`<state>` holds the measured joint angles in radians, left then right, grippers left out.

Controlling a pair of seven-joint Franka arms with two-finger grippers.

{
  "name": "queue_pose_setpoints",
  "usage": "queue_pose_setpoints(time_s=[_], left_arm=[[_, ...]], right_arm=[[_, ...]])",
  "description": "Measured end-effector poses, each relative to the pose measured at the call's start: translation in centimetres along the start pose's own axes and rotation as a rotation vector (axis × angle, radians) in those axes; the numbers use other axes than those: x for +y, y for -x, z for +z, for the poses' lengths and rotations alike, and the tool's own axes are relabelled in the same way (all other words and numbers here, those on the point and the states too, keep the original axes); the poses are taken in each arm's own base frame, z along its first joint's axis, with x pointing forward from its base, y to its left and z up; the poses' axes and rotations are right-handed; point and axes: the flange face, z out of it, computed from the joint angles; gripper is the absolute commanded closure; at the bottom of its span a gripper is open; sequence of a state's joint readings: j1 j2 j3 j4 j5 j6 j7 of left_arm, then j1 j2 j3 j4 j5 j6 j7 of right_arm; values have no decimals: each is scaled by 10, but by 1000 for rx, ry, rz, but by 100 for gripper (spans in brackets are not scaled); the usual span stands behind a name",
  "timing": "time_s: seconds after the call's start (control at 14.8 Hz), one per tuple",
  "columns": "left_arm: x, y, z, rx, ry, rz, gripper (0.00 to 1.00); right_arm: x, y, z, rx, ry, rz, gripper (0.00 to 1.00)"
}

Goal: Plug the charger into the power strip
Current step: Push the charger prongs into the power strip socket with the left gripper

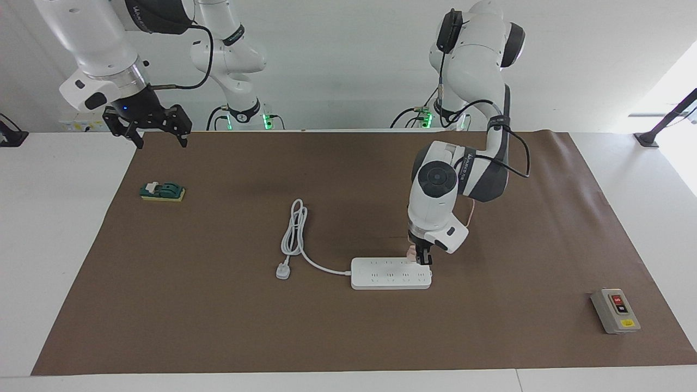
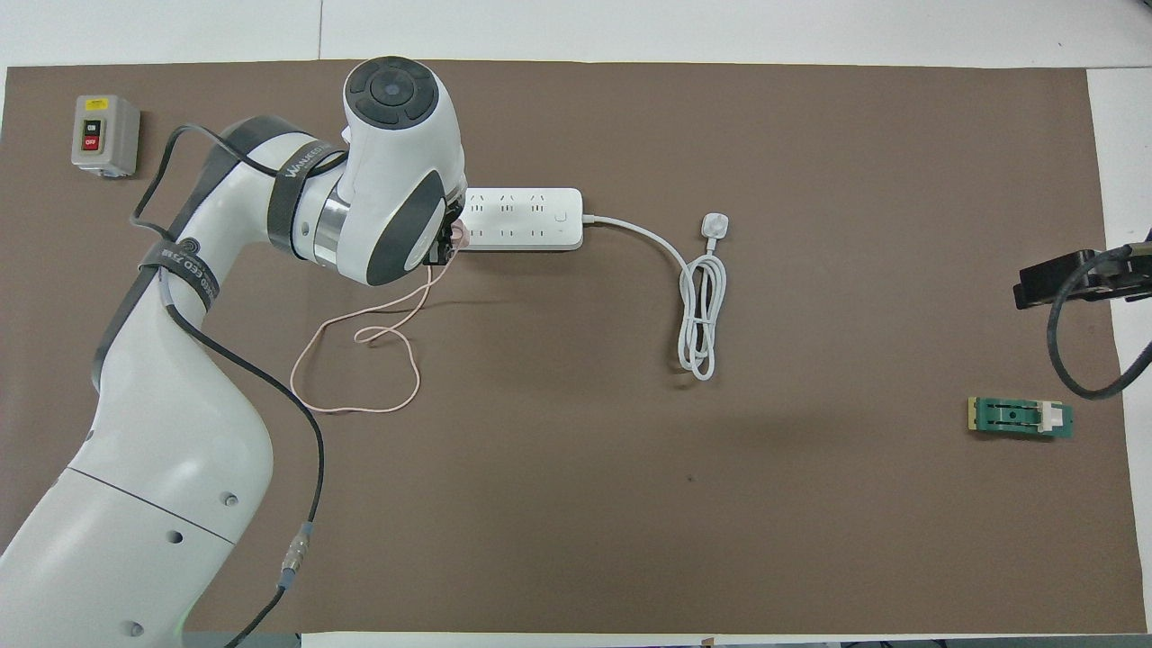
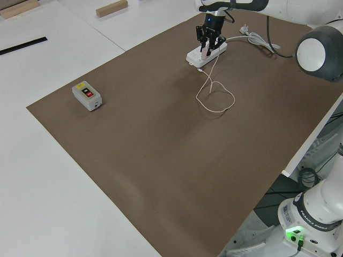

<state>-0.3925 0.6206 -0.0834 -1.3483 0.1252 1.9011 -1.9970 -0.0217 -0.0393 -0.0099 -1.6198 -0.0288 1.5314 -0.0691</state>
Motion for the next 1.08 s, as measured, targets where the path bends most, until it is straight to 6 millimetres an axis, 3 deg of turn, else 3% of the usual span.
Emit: queue_pose_setpoints(time_s=[0.47,1.08], left_arm=[[6,-16,1,7,1,-10,100],[8,-14,1,18,20,-1,100]], right_arm=[[0,0,0,0,-2,0,0],[0,0,0,1,-2,0,0]])
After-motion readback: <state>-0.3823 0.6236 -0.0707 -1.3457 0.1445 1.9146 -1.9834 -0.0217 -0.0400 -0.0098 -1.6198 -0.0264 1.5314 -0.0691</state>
